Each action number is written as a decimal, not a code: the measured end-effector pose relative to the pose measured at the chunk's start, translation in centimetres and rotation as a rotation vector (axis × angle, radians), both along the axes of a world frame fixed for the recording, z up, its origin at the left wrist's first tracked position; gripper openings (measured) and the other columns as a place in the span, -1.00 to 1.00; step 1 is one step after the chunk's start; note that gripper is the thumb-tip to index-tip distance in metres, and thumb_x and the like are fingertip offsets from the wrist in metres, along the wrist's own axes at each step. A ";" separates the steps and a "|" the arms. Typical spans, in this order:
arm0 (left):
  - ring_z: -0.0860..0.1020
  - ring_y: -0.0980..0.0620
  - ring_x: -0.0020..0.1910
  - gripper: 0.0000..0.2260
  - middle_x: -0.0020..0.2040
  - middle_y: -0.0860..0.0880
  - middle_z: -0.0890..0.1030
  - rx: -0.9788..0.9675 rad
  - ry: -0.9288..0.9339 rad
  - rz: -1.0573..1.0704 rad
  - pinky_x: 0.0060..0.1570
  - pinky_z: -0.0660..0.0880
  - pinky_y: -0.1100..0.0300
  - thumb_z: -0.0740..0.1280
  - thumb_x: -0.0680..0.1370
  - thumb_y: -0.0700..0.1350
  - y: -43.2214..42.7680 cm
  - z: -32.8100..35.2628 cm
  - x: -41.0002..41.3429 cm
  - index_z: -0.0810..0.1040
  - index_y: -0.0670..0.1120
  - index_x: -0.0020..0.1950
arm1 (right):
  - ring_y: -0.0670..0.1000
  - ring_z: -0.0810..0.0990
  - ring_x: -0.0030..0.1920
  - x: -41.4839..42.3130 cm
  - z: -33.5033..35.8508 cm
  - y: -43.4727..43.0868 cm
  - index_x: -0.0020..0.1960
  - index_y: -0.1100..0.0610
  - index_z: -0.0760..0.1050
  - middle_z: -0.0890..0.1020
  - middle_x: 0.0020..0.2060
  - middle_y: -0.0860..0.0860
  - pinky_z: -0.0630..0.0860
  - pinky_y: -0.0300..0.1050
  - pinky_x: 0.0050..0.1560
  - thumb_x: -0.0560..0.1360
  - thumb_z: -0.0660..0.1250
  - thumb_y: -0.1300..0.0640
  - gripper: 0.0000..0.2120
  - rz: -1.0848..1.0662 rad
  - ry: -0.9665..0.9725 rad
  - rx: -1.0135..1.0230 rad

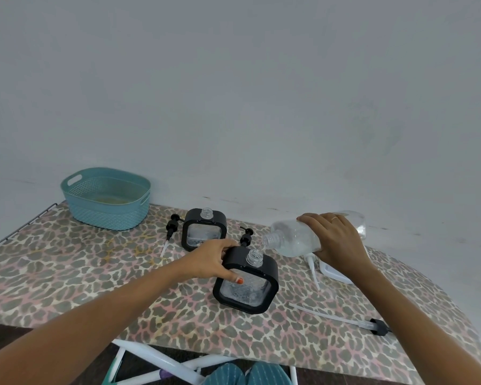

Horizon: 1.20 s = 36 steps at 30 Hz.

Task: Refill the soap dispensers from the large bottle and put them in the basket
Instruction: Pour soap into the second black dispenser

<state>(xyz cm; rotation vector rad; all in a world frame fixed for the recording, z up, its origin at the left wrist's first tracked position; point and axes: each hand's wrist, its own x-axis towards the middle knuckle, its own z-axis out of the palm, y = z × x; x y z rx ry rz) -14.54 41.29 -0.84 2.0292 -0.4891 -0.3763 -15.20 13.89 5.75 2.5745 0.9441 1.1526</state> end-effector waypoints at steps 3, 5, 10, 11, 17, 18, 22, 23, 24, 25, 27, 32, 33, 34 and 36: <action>0.57 0.09 0.10 -0.48 0.09 0.03 0.59 -0.006 -0.001 -0.002 0.15 0.51 0.20 0.57 0.28 -0.14 -0.1 0.1 -0.1 0.46 -0.06 0.16 | 0.11 0.66 -0.26 0.0 0.1 0.0 0.07 0.09 0.37 0.69 -0.11 0.05 0.58 -0.04 -0.21 -0.04 0.67 0.15 -0.23 0.000 0.001 -0.005; 0.57 0.09 0.10 -0.49 0.09 0.03 0.59 -0.001 -0.006 0.001 0.16 0.51 0.18 0.56 0.28 -0.14 -0.1 0.1 -0.1 0.46 -0.05 0.16 | 0.11 0.66 -0.27 0.0 0.1 0.0 0.07 0.09 0.38 0.69 -0.10 0.04 0.58 -0.05 -0.21 -0.04 0.67 0.16 -0.24 -0.002 0.001 -0.007; 0.58 0.07 0.09 -0.51 0.08 0.00 0.60 -0.004 -0.002 -0.002 0.15 0.52 0.17 0.56 0.29 -0.17 -0.2 0.3 -0.3 0.46 -0.06 0.14 | 0.10 0.66 -0.26 0.0 0.1 -0.2 0.07 0.09 0.39 0.69 -0.10 0.03 0.57 -0.05 -0.21 -0.07 0.67 0.18 -0.21 -0.017 0.008 -0.015; 0.58 0.07 0.09 -0.52 0.09 0.00 0.60 -0.002 -0.003 -0.003 0.15 0.52 0.18 0.55 0.29 -0.17 -0.2 0.3 -0.3 0.45 -0.05 0.14 | 0.10 0.66 -0.26 0.0 0.1 -0.2 0.07 0.09 0.39 0.69 -0.10 0.03 0.57 -0.06 -0.21 -0.08 0.67 0.18 -0.21 -0.020 0.008 -0.016; 0.57 0.07 0.10 -0.47 0.11 0.00 0.59 0.018 -0.017 0.005 0.18 0.51 0.15 0.56 0.28 -0.13 -0.2 0.3 -0.1 0.46 -0.09 0.18 | 0.11 0.65 -0.28 0.0 0.3 -0.2 0.01 0.15 0.54 0.69 -0.11 0.06 0.58 -0.04 -0.23 -0.08 0.67 0.18 -0.31 -0.035 0.003 -0.020; 0.57 0.07 0.10 -0.47 0.11 -0.01 0.59 0.018 -0.015 0.007 0.18 0.51 0.14 0.56 0.28 -0.13 -0.2 0.3 -0.2 0.46 -0.10 0.19 | 0.11 0.65 -0.28 0.0 0.3 -0.3 0.01 0.15 0.54 0.69 -0.11 0.06 0.57 -0.05 -0.23 -0.08 0.67 0.19 -0.32 -0.037 0.004 -0.024; 0.57 0.08 0.11 -0.47 0.11 0.00 0.59 0.023 -0.017 0.011 0.18 0.50 0.16 0.56 0.28 -0.13 -0.2 0.4 -0.2 0.46 -0.10 0.19 | 0.11 0.65 -0.27 0.1 0.2 -0.5 0.04 0.13 0.47 0.69 -0.10 0.05 0.56 -0.06 -0.23 -0.07 0.66 0.22 -0.28 -0.021 0.006 -0.018; 0.56 0.08 0.11 -0.47 0.11 0.01 0.59 0.025 -0.015 0.012 0.18 0.50 0.17 0.56 0.28 -0.13 -0.2 0.4 -0.2 0.46 -0.09 0.19 | 0.11 0.65 -0.27 0.1 0.3 -0.5 0.04 0.13 0.47 0.69 -0.10 0.05 0.57 -0.06 -0.23 -0.07 0.66 0.23 -0.28 -0.015 0.006 -0.016; 0.56 0.08 0.12 -0.46 0.11 0.01 0.59 0.026 -0.013 0.014 0.18 0.50 0.18 0.56 0.28 -0.13 -0.2 0.4 -0.2 0.45 -0.08 0.19 | 0.12 0.65 -0.27 0.1 0.3 -0.5 0.04 0.13 0.46 0.69 -0.10 0.05 0.57 -0.05 -0.23 -0.07 0.66 0.23 -0.28 -0.013 0.006 -0.016; 0.56 0.08 0.12 -0.46 0.11 0.01 0.59 0.026 -0.012 0.014 0.18 0.50 0.17 0.56 0.28 -0.13 -0.2 0.3 -0.2 0.45 -0.09 0.20 | 0.11 0.65 -0.27 0.1 0.3 -0.4 0.04 0.13 0.46 0.69 -0.10 0.05 0.57 -0.05 -0.23 -0.07 0.66 0.23 -0.27 -0.013 0.006 -0.017; 0.56 0.06 0.12 -0.45 0.11 0.00 0.59 0.029 -0.012 0.016 0.18 0.51 0.12 0.57 0.27 -0.12 -0.2 0.2 -0.1 0.46 -0.10 0.20 | 0.11 0.65 -0.27 0.1 0.4 -0.5 0.04 0.13 0.47 0.69 -0.10 0.05 0.57 -0.06 -0.23 -0.08 0.66 0.23 -0.27 -0.018 0.007 -0.018; 0.57 0.05 0.11 -0.47 0.10 0.00 0.59 0.017 -0.007 0.012 0.18 0.51 0.12 0.57 0.28 -0.14 -0.3 0.3 -0.3 0.45 -0.08 0.18 | 0.12 0.66 -0.26 0.1 0.5 -0.6 0.00 0.16 0.58 0.69 -0.11 0.06 0.58 -0.03 -0.21 -0.08 0.67 0.18 -0.33 -0.051 0.015 -0.026; 0.57 0.05 0.11 -0.48 0.10 -0.01 0.59 0.014 -0.008 0.010 0.17 0.51 0.14 0.56 0.28 -0.16 -0.4 0.3 -0.3 0.45 -0.08 0.18 | 0.11 0.66 -0.26 0.1 0.5 -0.6 0.00 0.16 0.58 0.69 -0.11 0.06 0.58 -0.03 -0.21 -0.08 0.67 0.19 -0.34 -0.056 0.017 -0.027; 0.57 0.05 0.11 -0.48 0.10 -0.01 0.59 0.013 -0.009 0.008 0.17 0.51 0.15 0.56 0.29 -0.16 -0.4 0.4 -0.3 0.45 -0.08 0.17 | 0.11 0.66 -0.26 0.0 0.5 -0.6 -0.01 0.16 0.59 0.69 -0.11 0.05 0.58 -0.03 -0.21 -0.08 0.67 0.19 -0.35 -0.059 0.018 -0.028; 0.57 0.04 0.11 -0.49 0.10 -0.02 0.59 0.016 -0.015 0.008 0.18 0.51 0.13 0.56 0.28 -0.16 -0.4 0.4 -0.4 0.46 -0.09 0.17 | 0.11 0.66 -0.26 0.0 0.5 -0.7 -0.01 0.16 0.58 0.69 -0.10 0.05 0.58 -0.03 -0.21 -0.07 0.67 0.20 -0.35 -0.058 0.021 -0.024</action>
